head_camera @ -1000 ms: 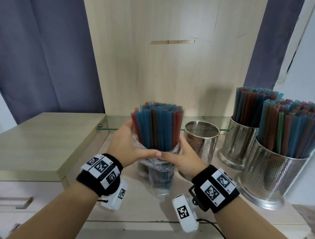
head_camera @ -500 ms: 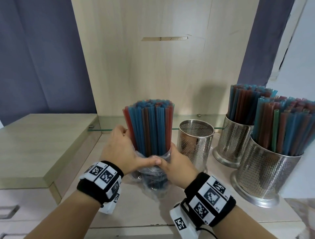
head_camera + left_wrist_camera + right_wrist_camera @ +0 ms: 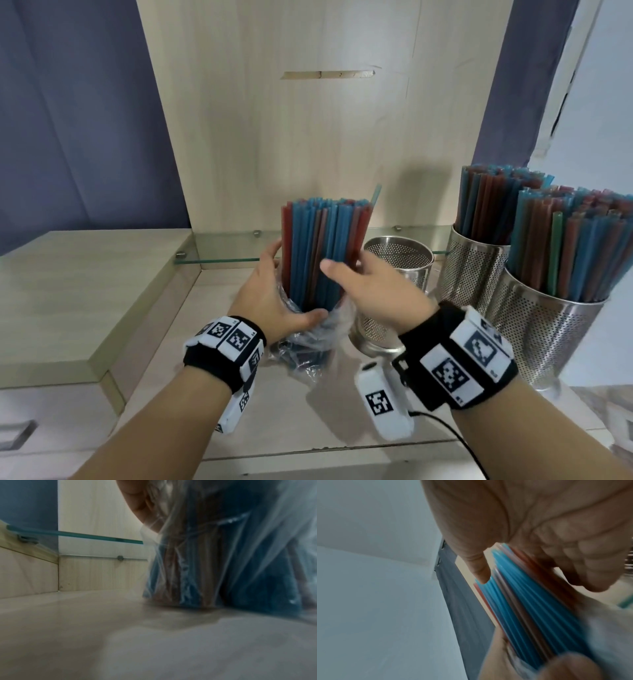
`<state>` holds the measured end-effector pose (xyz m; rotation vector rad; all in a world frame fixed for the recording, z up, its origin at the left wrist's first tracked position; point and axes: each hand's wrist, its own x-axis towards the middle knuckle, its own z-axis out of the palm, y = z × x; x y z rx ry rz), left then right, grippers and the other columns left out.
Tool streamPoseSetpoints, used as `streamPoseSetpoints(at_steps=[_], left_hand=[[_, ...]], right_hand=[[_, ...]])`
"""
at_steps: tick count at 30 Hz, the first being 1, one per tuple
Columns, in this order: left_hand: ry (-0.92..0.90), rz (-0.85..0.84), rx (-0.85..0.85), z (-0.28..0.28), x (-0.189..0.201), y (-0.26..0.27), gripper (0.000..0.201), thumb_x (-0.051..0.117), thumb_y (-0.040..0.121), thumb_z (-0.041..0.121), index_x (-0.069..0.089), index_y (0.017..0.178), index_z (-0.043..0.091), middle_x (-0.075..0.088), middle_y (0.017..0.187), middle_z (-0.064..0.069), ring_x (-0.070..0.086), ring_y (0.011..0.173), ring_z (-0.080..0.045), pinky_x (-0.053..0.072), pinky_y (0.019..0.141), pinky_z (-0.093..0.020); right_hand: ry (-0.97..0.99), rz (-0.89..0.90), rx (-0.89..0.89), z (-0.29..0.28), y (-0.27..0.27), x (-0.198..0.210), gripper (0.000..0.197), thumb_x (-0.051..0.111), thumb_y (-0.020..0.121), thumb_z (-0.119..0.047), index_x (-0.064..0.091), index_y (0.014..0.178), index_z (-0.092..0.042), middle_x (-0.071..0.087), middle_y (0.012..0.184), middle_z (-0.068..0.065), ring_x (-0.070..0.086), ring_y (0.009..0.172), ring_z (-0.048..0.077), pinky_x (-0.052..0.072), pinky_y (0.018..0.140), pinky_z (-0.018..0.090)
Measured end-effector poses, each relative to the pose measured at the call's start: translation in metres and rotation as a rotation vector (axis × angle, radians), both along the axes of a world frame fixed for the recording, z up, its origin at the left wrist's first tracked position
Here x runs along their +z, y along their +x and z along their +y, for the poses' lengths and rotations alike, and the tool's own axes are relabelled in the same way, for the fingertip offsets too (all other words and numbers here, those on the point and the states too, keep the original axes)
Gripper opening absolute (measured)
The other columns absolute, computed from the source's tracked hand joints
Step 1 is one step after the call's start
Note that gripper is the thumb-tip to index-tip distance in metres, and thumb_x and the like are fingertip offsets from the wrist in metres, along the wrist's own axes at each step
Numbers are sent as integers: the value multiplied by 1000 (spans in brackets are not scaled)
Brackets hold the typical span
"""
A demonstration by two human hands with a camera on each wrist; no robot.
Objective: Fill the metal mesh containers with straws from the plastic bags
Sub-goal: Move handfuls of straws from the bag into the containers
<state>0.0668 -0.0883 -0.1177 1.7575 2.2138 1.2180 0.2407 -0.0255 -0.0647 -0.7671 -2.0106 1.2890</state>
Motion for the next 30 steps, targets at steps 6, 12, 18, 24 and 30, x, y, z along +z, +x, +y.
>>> streamPoseSetpoints(at_steps=[6, 12, 18, 24, 30], left_hand=[[74, -35, 80, 0, -2, -5, 130, 91, 49, 51, 14, 149, 21, 51, 135, 4, 52, 122, -14, 43, 99, -26], [156, -49, 204, 4, -8, -13, 129, 90, 49, 53, 17, 149, 16, 48, 135, 0, 52, 120, -16, 43, 93, -24], [140, -44, 224, 6, -9, -15, 134, 90, 50, 53, 12, 151, 12, 41, 142, -7, 45, 130, -22, 43, 102, -31], [135, -53, 232, 7, -9, -17, 136, 91, 45, 55, 15, 149, 12, 41, 139, -7, 45, 129, -21, 44, 102, -33], [119, -67, 271, 6, -9, -18, 140, 88, 42, 61, 15, 149, 9, 40, 140, -9, 40, 132, -23, 41, 107, -37]], right_hand=[[301, -6, -185, 10, -28, 20, 50, 81, 78, -32, 55, 118, -18, 64, 106, -10, 62, 97, 6, 46, 73, 9], [309, -92, -145, 19, -51, 10, 59, 78, 82, -31, 47, 129, -13, 61, 116, -4, 60, 107, 13, 46, 87, 23], [320, 16, -310, 22, -64, 0, 80, 86, 67, -38, 36, 126, -17, 53, 120, 4, 58, 106, 17, 54, 89, 34], [175, 160, -193, 27, -72, 2, 68, 84, 76, -23, 46, 131, -14, 61, 111, -8, 61, 104, 10, 51, 93, 25], [213, 201, -179, 35, -69, 7, 29, 73, 87, -33, 65, 112, -21, 65, 92, -16, 63, 88, 1, 50, 78, 16]])
